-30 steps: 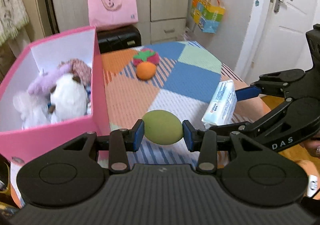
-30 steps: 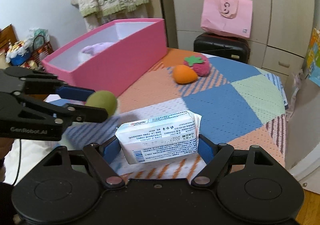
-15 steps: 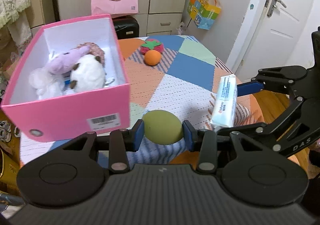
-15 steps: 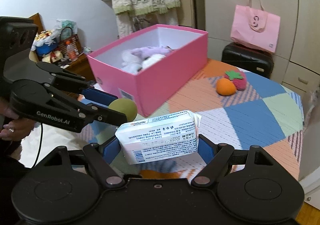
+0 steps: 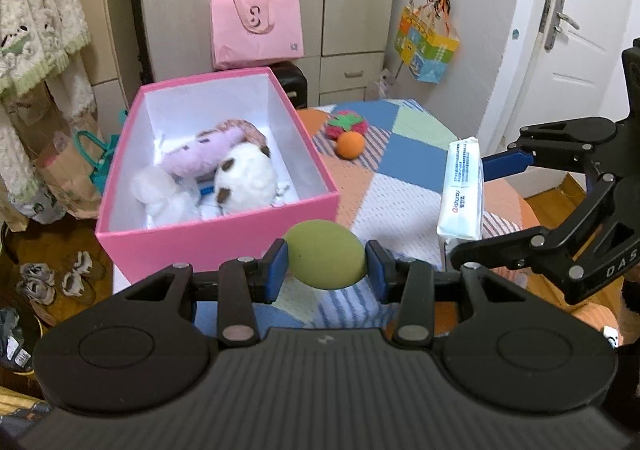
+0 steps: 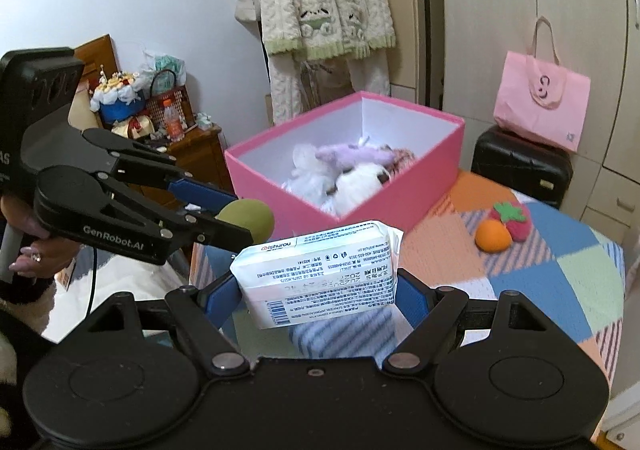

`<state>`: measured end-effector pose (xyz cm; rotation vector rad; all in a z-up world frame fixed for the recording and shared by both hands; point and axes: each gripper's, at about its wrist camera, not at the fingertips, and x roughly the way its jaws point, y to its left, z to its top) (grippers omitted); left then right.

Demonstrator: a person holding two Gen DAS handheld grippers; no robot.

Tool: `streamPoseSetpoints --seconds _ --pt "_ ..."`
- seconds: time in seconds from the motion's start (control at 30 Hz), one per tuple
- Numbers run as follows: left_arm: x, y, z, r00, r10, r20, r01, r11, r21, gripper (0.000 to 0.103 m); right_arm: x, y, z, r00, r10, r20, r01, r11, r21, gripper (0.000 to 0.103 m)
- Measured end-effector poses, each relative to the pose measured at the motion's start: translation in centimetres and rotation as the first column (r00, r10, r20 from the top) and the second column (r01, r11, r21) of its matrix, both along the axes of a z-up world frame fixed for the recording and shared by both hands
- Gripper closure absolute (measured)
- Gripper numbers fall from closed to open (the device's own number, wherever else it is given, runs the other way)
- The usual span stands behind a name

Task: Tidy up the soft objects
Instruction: 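Lift the green sponge and wipes pack with both grippers and carry them over the pink box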

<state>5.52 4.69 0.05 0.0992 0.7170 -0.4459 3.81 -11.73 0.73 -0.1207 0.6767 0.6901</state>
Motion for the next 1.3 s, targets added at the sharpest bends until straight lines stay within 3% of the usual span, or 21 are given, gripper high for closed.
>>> streamPoseSetpoints --seconds 0.5,0.8,1.0,1.3 --pt "8.0 3.5 1.3 0.996 0.067 0.052 -0.062 0.995 -0.082 0.061 9.0 5.4 0.1 0.997 -0.005 0.073 0.007 1.000 -0.024 0.018" --pt "14.8 5.6 1.0 0.984 0.162 0.070 -0.151 0.979 -0.134 0.061 16.7 6.8 -1.0 0.999 -0.039 -0.025 0.040 0.998 0.055 0.018" --pt "19.7 5.9 -0.5 0.976 0.216 0.031 -0.211 0.970 -0.124 0.061 21.4 8.1 -3.0 0.993 -0.093 -0.071 0.094 0.995 0.016 0.018" --pt "22.6 5.8 -2.3 0.968 0.252 -0.019 -0.252 0.963 -0.091 0.061 24.2 10.2 -4.6 0.988 -0.079 -0.129 0.072 0.996 -0.059 0.017"
